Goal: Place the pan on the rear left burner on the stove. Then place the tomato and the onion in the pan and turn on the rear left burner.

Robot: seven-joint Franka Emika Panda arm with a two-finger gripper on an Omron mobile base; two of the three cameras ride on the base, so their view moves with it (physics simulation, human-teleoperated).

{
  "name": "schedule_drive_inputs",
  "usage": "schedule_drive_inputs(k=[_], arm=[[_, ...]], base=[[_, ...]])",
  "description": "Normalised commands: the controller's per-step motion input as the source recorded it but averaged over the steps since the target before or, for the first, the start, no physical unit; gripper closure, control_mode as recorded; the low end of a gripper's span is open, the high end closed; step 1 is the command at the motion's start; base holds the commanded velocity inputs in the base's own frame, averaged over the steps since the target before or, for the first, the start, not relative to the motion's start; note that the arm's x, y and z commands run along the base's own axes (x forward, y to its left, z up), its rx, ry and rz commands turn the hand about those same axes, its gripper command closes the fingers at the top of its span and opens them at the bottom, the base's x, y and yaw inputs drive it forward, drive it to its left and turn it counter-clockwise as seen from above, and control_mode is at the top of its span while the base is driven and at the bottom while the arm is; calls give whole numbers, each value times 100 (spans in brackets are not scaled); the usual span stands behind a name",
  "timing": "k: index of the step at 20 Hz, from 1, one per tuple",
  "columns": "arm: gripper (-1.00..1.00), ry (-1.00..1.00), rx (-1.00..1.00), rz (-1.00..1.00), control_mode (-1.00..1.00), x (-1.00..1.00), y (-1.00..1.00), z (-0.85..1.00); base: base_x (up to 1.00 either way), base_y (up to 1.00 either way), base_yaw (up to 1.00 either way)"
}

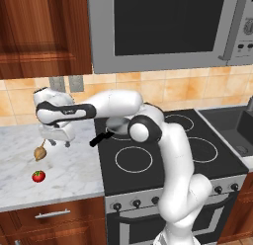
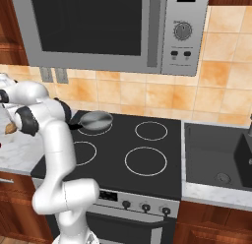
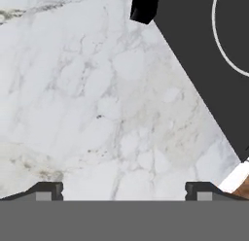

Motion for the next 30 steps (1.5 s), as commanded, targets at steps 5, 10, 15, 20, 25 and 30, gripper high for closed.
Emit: schedule_drive_inputs(k=[5, 10, 15, 20, 25, 30], arm=[[-100, 0, 15, 20, -100, 0, 13, -3], [-100, 1, 23, 14, -100, 0, 5, -17], [-100, 1, 24, 14, -100, 0, 4, -31], [-100, 0, 14, 11, -100, 0, 8, -31], [-100, 0, 1, 3, -100, 0, 21, -3], [-100, 0, 0, 0, -100, 0, 24, 0]], base=[[0, 0, 0], [0, 0, 0], [0, 0, 0], [0, 0, 0], [0, 0, 0], [0, 0, 0]])
